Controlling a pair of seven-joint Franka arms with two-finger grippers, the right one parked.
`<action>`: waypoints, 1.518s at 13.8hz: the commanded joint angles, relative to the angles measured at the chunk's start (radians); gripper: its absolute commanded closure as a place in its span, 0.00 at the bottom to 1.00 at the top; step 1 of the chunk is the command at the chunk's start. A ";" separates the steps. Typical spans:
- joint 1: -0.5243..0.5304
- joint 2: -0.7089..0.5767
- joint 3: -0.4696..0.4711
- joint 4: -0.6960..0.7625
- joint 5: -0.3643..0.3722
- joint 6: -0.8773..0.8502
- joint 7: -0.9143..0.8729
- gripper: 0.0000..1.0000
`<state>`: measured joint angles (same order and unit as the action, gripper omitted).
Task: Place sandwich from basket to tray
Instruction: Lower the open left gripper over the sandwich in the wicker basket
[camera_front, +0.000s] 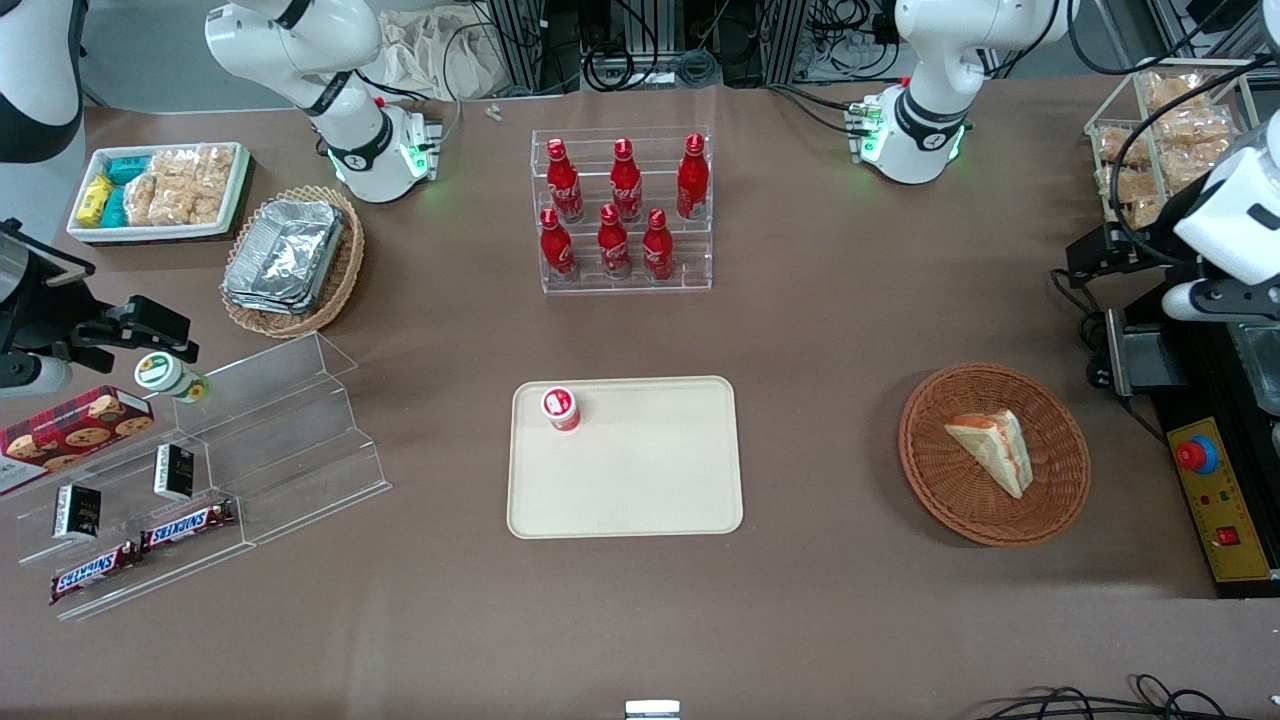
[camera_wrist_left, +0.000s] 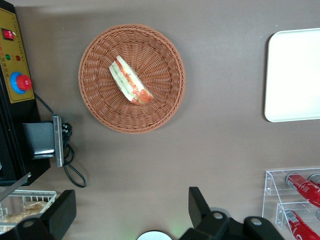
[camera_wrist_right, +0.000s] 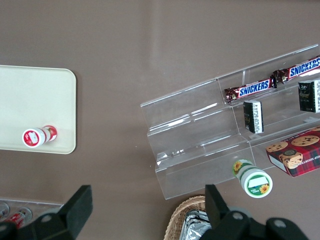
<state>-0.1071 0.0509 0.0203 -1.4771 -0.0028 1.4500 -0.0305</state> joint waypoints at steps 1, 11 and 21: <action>-0.013 0.003 -0.017 0.011 0.030 0.007 -0.046 0.00; 0.041 0.171 -0.010 -0.011 -0.034 0.161 -0.650 0.00; 0.098 0.323 0.009 -0.440 -0.036 0.840 -0.657 0.00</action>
<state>-0.0192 0.3539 0.0290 -1.8881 -0.0306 2.2305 -0.6735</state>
